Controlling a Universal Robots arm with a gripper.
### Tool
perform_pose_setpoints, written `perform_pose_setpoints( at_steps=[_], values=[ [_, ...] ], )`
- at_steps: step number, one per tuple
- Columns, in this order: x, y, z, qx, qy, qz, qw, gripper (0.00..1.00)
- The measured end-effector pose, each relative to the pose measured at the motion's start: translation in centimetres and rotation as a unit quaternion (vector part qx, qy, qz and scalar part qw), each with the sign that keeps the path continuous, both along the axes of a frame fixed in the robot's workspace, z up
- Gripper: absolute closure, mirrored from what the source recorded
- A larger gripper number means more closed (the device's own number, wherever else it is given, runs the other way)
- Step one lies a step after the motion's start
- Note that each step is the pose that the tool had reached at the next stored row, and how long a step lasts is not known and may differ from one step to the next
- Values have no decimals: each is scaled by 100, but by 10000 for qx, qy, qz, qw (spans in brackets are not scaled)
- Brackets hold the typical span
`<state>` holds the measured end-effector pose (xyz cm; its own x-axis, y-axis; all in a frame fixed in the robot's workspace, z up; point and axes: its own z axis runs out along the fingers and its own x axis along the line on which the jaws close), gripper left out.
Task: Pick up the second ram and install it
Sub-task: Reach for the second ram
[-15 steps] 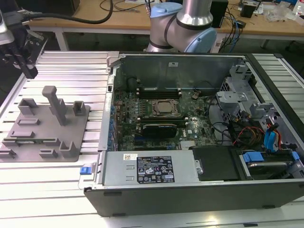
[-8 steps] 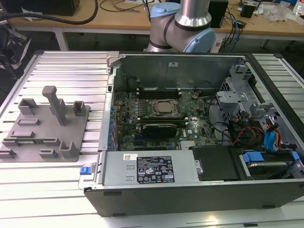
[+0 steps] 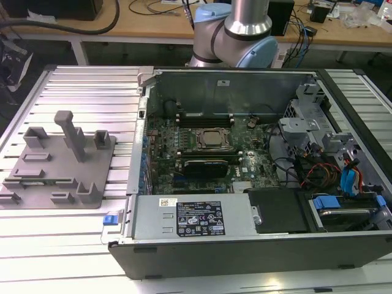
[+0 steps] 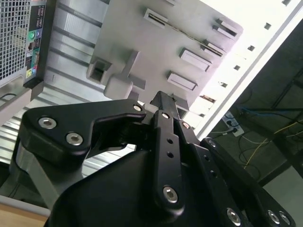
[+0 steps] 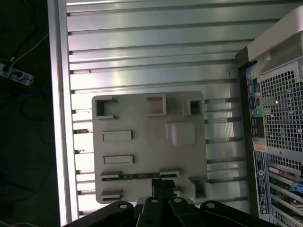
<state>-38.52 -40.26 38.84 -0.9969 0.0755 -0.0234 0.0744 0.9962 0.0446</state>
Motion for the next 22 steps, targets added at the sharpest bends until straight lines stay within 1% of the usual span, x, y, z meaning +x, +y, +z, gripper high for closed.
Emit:
perform_pose_setpoints(
  at_steps=[4, 6, 11, 15, 18, 22],
  values=[
    [-22, -62, -59, 0, 0, 1, 10000, 92],
    [-24, -82, -81, 0, 0, 1, 10000, 92],
    [-43, -171, -201, 0, 5, 1, 10000, 92],
    [-59, -205, -237, -1, 6, 1, 10000, 92],
    [-82, -243, -284, 0, 5, 1, 10000, 92],
    [-103, -255, -335, -1, 7, 1, 10000, 92]
  ],
)
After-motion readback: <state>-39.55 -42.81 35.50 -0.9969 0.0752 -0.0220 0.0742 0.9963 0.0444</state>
